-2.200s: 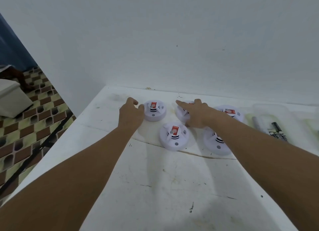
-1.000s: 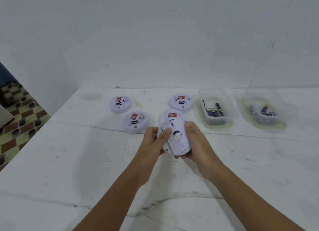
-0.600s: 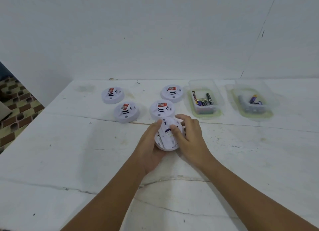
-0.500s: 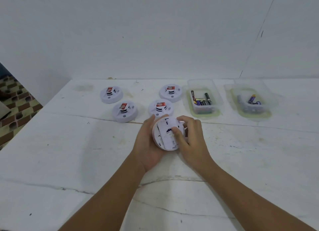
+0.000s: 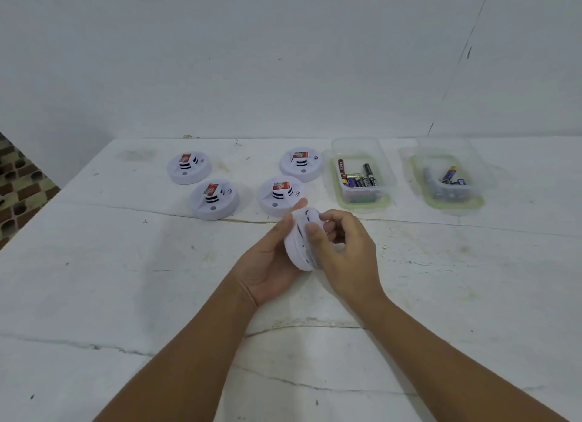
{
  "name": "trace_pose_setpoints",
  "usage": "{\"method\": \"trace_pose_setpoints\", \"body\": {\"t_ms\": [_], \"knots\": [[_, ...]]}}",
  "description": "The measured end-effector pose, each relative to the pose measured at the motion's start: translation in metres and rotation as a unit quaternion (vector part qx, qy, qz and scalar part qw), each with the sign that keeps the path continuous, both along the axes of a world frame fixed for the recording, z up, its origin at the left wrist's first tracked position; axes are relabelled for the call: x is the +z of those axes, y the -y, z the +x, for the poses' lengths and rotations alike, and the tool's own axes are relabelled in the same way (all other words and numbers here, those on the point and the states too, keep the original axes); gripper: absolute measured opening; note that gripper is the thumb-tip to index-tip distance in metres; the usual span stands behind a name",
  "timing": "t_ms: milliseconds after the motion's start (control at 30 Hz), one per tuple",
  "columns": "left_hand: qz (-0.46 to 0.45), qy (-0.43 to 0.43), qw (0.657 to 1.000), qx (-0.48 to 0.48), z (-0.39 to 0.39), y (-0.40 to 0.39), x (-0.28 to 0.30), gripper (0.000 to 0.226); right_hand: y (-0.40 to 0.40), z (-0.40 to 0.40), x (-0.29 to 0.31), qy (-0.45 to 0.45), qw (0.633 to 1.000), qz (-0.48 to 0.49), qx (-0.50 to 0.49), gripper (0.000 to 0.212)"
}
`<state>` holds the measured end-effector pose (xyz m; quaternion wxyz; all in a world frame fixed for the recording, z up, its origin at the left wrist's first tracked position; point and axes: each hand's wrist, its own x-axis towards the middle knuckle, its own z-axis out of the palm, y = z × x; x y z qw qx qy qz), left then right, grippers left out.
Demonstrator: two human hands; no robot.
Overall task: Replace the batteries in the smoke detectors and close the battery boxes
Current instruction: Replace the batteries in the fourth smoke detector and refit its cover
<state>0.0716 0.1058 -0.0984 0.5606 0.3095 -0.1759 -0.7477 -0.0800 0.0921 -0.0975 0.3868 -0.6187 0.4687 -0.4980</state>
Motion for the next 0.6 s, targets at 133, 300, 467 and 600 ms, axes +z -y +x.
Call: {"method": "trace_pose_setpoints", "body": {"t_ms": [133,300,467,600], "knots": [[-0.026,0.0,1.0,-0.001,0.0005,-0.0026,0.0029,0.091,-0.0033,-0.0003,0.001,0.006,0.999,0.022,0.04,0.058],[-0.032,0.0,0.999,-0.039,0.0012,-0.0063,0.0022,0.085,-0.0044,-0.0034,-0.0013,0.019,0.998,0.031,0.05,0.052],[-0.037,-0.013,0.998,-0.055,-0.0029,-0.0073,0.0062,0.088,-0.0046,-0.0041,0.0013,0.039,0.997,0.055,0.047,0.051],[-0.03,-0.024,0.998,-0.042,-0.0023,-0.0054,0.0071,0.078,-0.0067,-0.002,0.002,0.024,0.997,0.048,0.058,0.05]]}}
